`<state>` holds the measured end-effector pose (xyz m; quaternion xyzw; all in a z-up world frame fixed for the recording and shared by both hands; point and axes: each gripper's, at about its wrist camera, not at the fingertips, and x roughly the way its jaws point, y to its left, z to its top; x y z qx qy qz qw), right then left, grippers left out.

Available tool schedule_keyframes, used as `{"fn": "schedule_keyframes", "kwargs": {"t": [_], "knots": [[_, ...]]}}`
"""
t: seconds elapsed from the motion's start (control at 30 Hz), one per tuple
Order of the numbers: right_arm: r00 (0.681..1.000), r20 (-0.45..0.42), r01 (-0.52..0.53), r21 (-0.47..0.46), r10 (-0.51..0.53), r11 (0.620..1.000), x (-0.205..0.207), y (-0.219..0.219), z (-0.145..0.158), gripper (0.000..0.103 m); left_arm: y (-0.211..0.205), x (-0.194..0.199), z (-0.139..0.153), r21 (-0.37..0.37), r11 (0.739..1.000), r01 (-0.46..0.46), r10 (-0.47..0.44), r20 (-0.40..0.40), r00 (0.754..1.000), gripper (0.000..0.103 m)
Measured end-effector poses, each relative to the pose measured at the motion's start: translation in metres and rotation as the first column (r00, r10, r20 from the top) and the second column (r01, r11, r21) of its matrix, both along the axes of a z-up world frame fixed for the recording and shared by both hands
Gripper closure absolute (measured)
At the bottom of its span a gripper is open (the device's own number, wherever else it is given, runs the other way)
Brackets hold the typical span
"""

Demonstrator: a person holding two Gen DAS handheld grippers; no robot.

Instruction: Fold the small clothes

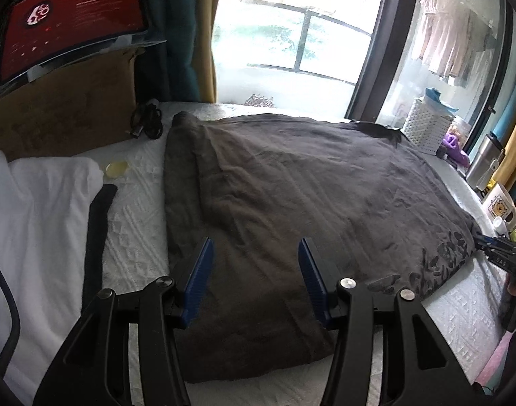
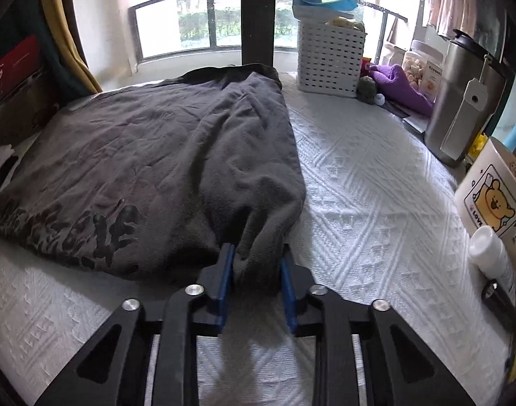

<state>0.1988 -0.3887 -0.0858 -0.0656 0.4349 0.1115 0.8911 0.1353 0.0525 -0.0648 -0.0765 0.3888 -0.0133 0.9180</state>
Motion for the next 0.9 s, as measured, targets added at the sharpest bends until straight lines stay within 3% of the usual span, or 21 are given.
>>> {"fn": "schedule_keyframes", "kwargs": {"t": [0.23,0.37,0.47,0.57,0.9], "knots": [[1.000,-0.007,0.014,-0.005,-0.014,1.000,0.002,-0.008,0.000,0.083,0.004,-0.003,-0.003,0.008,1.000,-0.019,0.019,-0.015,1.000,0.051],[0.999,-0.024,0.033,0.060,-0.031,0.998,0.004,-0.013,0.000,0.082,0.003,-0.003,0.000,0.010,1.000,-0.014,0.014,-0.007,1.000,0.051],[0.997,-0.029,0.072,0.108,-0.069,0.991,0.004,-0.020,0.001,0.065,0.001,-0.002,0.002,0.015,1.000,-0.007,0.007,-0.004,1.000,0.051],[0.995,-0.021,0.099,0.168,-0.097,0.981,0.006,-0.028,0.004,0.022,-0.001,0.001,0.004,0.015,1.000,-0.003,0.003,-0.003,1.000,0.051],[0.998,-0.052,0.031,0.228,-0.019,0.973,0.038,-0.008,0.000,0.021,-0.003,0.011,0.005,0.024,1.000,-0.010,0.010,-0.018,1.000,0.051]]}}
